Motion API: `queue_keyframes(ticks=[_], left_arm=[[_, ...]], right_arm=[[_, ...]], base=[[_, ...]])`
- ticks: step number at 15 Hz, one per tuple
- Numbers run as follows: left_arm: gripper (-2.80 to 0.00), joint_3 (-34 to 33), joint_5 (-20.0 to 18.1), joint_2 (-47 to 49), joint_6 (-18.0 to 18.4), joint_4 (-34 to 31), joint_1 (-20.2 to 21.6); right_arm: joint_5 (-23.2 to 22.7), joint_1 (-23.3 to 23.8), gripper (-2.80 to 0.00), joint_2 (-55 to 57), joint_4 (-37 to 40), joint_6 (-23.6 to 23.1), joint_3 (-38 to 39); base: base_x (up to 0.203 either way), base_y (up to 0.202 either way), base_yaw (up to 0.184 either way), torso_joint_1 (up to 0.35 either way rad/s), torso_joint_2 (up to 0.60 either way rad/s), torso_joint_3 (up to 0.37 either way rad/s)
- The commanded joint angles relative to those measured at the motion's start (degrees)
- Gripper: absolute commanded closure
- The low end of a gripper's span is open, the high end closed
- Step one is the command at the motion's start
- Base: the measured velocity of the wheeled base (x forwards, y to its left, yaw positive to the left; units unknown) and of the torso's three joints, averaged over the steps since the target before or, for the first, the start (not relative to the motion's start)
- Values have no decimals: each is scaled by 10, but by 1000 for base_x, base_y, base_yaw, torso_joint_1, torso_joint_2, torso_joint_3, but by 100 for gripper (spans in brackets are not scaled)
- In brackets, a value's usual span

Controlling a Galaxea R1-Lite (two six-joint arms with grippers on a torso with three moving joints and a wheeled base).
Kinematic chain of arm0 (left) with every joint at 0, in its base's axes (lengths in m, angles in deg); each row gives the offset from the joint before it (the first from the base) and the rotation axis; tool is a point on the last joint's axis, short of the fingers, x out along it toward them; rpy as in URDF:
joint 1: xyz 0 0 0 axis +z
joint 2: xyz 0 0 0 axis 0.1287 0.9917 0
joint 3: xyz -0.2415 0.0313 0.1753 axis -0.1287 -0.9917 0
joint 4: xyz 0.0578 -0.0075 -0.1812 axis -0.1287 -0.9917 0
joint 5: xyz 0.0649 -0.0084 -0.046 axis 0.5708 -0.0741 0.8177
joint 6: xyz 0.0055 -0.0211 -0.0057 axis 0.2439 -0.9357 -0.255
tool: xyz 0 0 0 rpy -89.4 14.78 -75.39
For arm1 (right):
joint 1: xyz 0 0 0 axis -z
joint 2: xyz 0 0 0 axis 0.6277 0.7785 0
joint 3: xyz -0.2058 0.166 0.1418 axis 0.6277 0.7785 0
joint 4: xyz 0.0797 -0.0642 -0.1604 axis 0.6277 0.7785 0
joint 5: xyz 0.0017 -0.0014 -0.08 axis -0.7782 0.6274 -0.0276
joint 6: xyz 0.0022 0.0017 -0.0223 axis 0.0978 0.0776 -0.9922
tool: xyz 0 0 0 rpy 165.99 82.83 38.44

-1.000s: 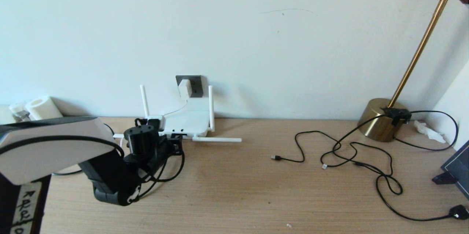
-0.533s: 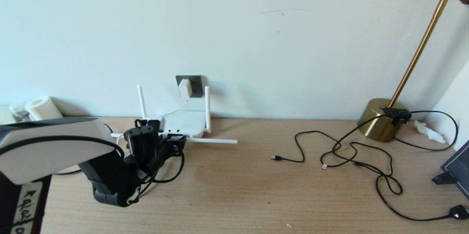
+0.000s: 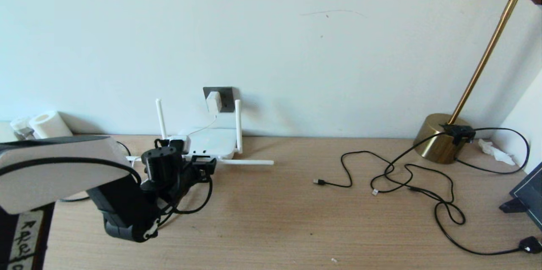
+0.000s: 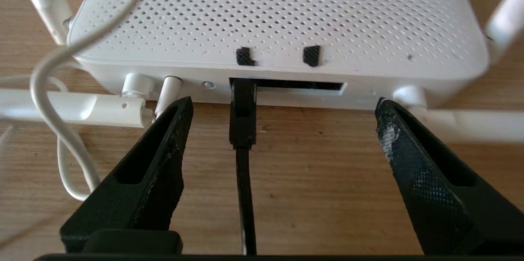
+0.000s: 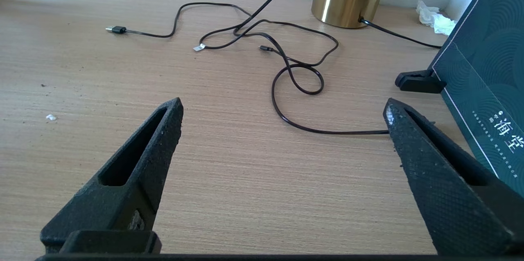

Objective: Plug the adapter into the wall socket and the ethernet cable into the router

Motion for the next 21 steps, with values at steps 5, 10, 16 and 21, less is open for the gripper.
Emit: queue_keyframes(ticks=[5,10,16,21], left_arm=[[0,-63,1,-111,10,2,-42],[0,-118,7,-217,16,2,-81],[0,-174,1,-406,28,0,-109],[0,-272,20,-588,21,-1,-170]], right_arm=[[0,0,-280,1,0,-1,0],[0,0,-280,1,0,-1,0],[0,0,-280,1,0,-1,0],[0,0,-280,1,0,0,0]], base=[[0,0,0,0,0,0],[0,0,0,0,0,0],[0,0,0,0,0,0],[0,0,0,0,0,0]])
